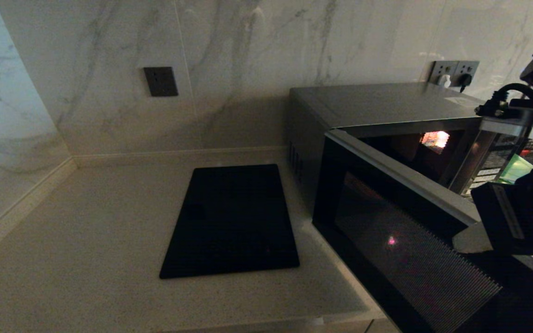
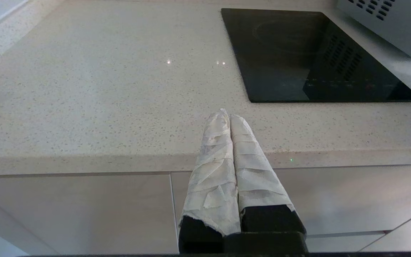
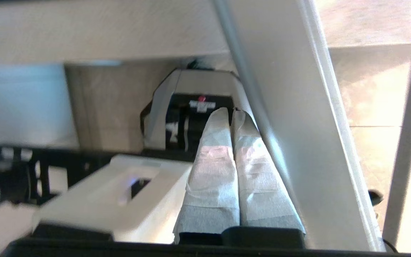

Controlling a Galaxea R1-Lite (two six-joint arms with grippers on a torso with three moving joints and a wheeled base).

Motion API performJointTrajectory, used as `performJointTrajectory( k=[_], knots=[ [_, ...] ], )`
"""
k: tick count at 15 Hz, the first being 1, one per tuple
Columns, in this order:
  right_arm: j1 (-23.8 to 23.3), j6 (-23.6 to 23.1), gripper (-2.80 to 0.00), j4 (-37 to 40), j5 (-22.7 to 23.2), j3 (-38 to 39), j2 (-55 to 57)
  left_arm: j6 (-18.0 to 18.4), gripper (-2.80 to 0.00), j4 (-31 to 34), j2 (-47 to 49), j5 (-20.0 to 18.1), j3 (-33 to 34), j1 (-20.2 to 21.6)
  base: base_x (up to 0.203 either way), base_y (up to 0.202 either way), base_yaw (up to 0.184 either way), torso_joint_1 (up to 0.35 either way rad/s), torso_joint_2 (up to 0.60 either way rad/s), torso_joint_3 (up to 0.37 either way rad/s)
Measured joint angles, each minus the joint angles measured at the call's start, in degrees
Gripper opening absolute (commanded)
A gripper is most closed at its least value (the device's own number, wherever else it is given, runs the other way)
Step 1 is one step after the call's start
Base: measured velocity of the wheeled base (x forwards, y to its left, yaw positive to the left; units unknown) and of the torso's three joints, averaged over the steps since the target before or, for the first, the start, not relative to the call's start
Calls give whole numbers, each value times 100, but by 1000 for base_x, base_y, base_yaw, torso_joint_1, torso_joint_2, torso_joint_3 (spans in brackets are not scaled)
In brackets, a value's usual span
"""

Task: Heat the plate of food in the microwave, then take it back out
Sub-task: Close the microwave oven

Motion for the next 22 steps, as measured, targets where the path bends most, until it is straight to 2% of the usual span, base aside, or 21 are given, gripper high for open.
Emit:
performJointTrajectory(
  k=[7,14,22],
  knots=[
    [-1091,-78,-280,-158,-218,-16,4,0,-280,-2,0,0,0,0,0,0,0,0,0,0],
    [-2221,-330,-280,-1146,-232,63,140,0,-280,-2,0,0,0,0,0,0,0,0,0,0],
    [-3398,-669,-280,-2332,-219,608,394,2,-280,-2,0,0,0,-2,0,0,0,0,0,0]
  ],
)
